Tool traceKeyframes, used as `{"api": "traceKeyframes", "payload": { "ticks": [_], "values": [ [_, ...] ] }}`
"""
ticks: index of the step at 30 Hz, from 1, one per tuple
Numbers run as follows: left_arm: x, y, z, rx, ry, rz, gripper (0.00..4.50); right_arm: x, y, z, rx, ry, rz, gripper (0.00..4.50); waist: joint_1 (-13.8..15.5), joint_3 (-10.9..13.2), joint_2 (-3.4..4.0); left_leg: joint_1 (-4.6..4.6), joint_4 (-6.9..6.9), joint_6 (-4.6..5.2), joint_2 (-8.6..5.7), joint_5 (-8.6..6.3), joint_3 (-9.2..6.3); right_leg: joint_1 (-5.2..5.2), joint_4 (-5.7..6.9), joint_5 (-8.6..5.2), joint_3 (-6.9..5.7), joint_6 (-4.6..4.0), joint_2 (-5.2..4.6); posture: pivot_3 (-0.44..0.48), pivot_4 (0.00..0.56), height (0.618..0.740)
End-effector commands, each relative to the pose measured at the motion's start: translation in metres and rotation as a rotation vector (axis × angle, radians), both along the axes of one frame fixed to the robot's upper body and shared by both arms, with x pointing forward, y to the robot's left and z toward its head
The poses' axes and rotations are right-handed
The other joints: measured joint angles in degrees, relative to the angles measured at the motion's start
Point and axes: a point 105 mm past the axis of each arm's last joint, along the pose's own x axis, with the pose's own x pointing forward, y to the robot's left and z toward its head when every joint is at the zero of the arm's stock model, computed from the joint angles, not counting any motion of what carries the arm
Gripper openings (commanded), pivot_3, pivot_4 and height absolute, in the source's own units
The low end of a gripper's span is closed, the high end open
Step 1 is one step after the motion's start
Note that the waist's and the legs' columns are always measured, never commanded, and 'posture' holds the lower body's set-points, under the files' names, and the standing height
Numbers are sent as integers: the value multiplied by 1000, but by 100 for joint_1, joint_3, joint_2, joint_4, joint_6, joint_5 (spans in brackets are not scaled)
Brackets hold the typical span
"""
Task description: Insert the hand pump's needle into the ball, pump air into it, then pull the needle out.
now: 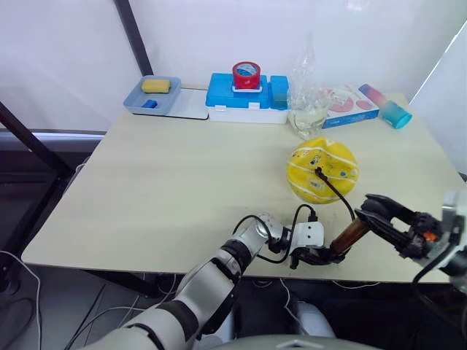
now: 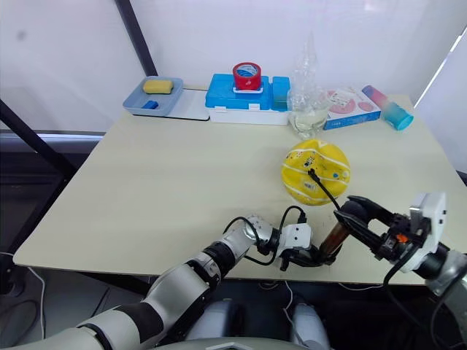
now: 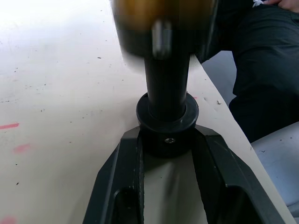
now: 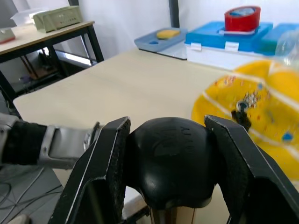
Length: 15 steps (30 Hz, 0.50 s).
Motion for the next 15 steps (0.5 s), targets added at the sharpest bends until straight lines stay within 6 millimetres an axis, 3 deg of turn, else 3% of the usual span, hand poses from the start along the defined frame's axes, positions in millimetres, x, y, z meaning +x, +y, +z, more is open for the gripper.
{"api": "traceKeyframes", "payload": {
  "ticks": [1, 5, 15],
  "values": [
    [-26, -12, -13, 62, 58, -104, 987, 3, -15, -26, -88, 46, -72, 2004, 1, 4, 4, -1, 0, 0, 0, 0, 0, 0, 0, 0, -2, 0, 0, 0, 150, 729],
    [-25, -12, -12, 61, 54, -105, 987, 3, -15, -21, -83, 10, -71, 2004, 1, 12, 13, -2, 0, 0, -1, 0, -1, 0, 0, -1, -4, 0, 2, 0, 150, 729],
    [-25, -10, -12, 68, 45, -122, 987, -5, -21, 65, -57, -227, -32, 2004, 11, 92, 64, -6, 0, 22, -8, 12, -3, 0, 0, -3, -8, 3, 29, 0, 150, 729]
  ]
}}
